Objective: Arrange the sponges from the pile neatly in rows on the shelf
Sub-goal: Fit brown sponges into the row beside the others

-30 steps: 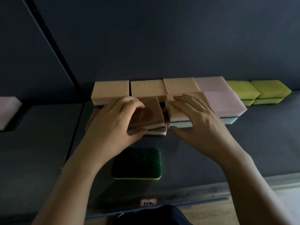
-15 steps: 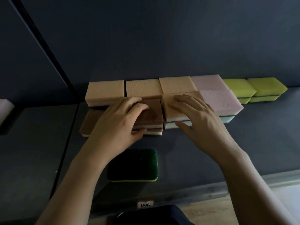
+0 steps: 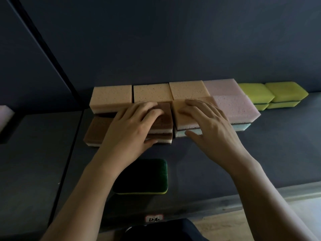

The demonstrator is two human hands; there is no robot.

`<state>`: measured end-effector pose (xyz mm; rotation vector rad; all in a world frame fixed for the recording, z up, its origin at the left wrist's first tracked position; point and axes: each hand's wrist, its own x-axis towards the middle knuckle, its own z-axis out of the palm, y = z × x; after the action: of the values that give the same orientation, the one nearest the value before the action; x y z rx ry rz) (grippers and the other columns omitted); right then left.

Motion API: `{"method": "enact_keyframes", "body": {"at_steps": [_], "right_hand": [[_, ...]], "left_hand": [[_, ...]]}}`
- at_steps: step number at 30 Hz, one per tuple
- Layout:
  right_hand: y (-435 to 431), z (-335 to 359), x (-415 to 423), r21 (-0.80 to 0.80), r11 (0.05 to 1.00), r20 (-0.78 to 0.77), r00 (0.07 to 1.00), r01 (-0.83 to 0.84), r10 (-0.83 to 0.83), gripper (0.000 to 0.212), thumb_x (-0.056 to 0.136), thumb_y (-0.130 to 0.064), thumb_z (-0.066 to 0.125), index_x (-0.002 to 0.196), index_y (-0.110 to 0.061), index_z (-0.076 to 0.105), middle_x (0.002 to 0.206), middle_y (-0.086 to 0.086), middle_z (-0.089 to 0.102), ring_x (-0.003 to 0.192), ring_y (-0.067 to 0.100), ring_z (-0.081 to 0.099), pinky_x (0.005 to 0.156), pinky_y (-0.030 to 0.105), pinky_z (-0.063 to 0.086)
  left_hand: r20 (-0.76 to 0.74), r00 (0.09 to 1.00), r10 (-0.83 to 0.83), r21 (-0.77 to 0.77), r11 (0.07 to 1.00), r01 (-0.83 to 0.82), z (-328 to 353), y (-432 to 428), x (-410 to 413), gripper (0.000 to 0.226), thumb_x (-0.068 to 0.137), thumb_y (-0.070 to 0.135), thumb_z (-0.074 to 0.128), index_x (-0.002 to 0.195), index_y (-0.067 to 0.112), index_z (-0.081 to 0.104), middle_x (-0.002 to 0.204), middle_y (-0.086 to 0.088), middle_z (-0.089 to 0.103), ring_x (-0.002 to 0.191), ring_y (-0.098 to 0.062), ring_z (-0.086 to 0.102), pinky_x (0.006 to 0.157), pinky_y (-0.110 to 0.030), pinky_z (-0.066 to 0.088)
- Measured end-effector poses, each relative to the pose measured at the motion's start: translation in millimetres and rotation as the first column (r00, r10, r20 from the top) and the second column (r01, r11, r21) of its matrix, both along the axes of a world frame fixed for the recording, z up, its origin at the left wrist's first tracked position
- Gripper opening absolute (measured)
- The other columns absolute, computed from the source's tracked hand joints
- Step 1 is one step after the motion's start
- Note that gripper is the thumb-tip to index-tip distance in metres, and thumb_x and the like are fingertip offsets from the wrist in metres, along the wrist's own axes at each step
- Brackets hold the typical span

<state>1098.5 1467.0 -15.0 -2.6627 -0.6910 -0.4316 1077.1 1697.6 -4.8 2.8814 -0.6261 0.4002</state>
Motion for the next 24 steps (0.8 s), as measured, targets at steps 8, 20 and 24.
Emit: {"method": "enact_keyframes", "body": {"at_steps": [8, 20, 24], "right_hand": [[3.4, -2.6, 2.9, 0.021, 1.0, 0.031, 0.999, 0.007, -0.008, 0.058, 0.073, -0.019, 0.081, 0.126, -0.019, 0.058, 0.137, -0.002, 0.055, 0.132, 0.017, 0.044, 0.111, 0.028, 0.025], [1.9, -1.9, 3.5, 0.009, 1.0, 0.028, 1.0, -0.009, 0.009, 0.059, 0.075, -0.015, 0.081, 0.129, -0.017, 0.059, 0.138, -0.002, 0.055, 0.133, 0.019, 0.044, 0.112, 0.027, 0.025], [2.0, -0.1, 0.6, 0.021, 1.0, 0.041, 0.999, -0.01, 0.009, 0.059, 0.075, -0.012, 0.08, 0.13, -0.018, 0.058, 0.139, -0.004, 0.055, 0.134, 0.019, 0.043, 0.113, 0.027, 0.024]], "left_hand": [[0.04, 0.999, 0.037, 0.032, 0.999, -0.038, -0.7, -10.1, 7.4, 0.068, 0.068, 0.034, 0.082, 0.127, 0.021, 0.05, 0.137, -0.001, 0.046, 0.126, -0.024, 0.044, 0.099, -0.042, 0.04], [0.034, 0.999, -0.03, -0.028, 0.999, 0.031, 5.1, 1.1, 8.0, 0.053, 0.074, 0.036, 0.073, 0.122, 0.023, 0.054, 0.136, 0.006, 0.05, 0.125, -0.018, 0.049, 0.098, -0.037, 0.045], [0.033, 0.998, -0.05, -0.042, 0.998, 0.051, 3.7, 4.3, 6.0, 0.054, 0.076, 0.034, 0.071, 0.125, 0.022, 0.055, 0.139, 0.006, 0.051, 0.133, -0.017, 0.044, 0.107, -0.039, 0.04]]}}
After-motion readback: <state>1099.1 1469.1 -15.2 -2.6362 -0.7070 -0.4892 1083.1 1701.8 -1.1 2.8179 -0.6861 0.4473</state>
